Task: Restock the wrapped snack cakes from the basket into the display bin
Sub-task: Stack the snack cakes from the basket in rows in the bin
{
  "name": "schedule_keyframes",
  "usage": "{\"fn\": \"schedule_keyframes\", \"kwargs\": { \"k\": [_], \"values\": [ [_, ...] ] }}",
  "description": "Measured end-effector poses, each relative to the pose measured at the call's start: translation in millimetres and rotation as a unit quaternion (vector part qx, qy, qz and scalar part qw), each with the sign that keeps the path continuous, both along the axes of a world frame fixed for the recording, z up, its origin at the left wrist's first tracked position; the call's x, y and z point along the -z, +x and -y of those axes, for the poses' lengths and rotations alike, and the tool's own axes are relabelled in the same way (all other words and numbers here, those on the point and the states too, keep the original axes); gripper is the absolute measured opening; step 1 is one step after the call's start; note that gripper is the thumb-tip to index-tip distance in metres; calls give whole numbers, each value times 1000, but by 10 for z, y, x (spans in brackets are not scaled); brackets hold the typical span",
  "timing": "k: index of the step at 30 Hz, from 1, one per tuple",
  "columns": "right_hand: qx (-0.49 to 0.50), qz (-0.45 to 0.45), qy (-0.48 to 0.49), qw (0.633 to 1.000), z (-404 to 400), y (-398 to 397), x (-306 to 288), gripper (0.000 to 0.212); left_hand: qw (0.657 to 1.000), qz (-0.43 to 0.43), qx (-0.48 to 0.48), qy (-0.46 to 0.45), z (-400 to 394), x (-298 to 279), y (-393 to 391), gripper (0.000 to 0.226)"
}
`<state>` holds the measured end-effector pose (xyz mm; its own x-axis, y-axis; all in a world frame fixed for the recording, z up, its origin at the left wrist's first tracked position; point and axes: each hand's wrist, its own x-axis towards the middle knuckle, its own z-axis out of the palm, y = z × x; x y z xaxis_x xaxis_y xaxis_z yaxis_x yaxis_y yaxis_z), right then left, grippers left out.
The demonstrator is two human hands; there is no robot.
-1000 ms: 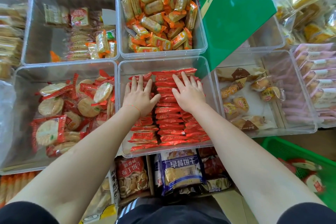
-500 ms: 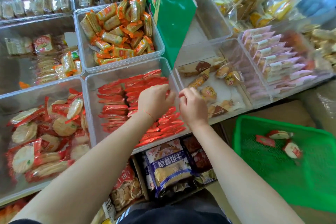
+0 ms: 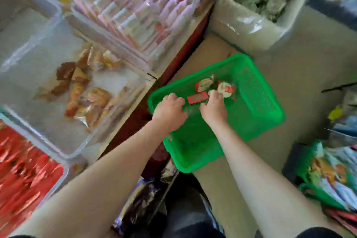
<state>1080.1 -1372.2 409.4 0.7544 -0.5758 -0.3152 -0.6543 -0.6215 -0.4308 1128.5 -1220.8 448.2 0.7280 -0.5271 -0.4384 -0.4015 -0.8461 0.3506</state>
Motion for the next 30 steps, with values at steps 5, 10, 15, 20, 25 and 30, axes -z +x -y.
{"fn": "schedule_keyframes", "kwargs": {
  "k": [5, 10, 15, 20, 25, 30],
  "values": [
    [-26, -76, -73, 994, 866, 189, 574, 72, 1000, -9, 12, 16, 485, 512, 180, 48],
    [-110, -180, -76, 974, 1272, 511, 944, 94, 999, 43, 28, -6, 939, 856, 423, 57],
    [-82, -140, -143, 976, 1261, 495, 1092, 77, 996, 79, -10, 50, 1374, 1010, 454, 47],
    [43, -111, 28, 992, 1214, 360, 1139, 61, 993, 77, -12, 88, 1544, 1076, 518, 23],
    [238, 5, 322, 916, 1116, 170, 971, 29, 986, -8, -152, -64, 1367, 881, 535, 30],
    [307, 98, 564, 760, 645, -40, 580, 35, 927, -122, -319, -154, 686, 504, 366, 14]
  ]
}}
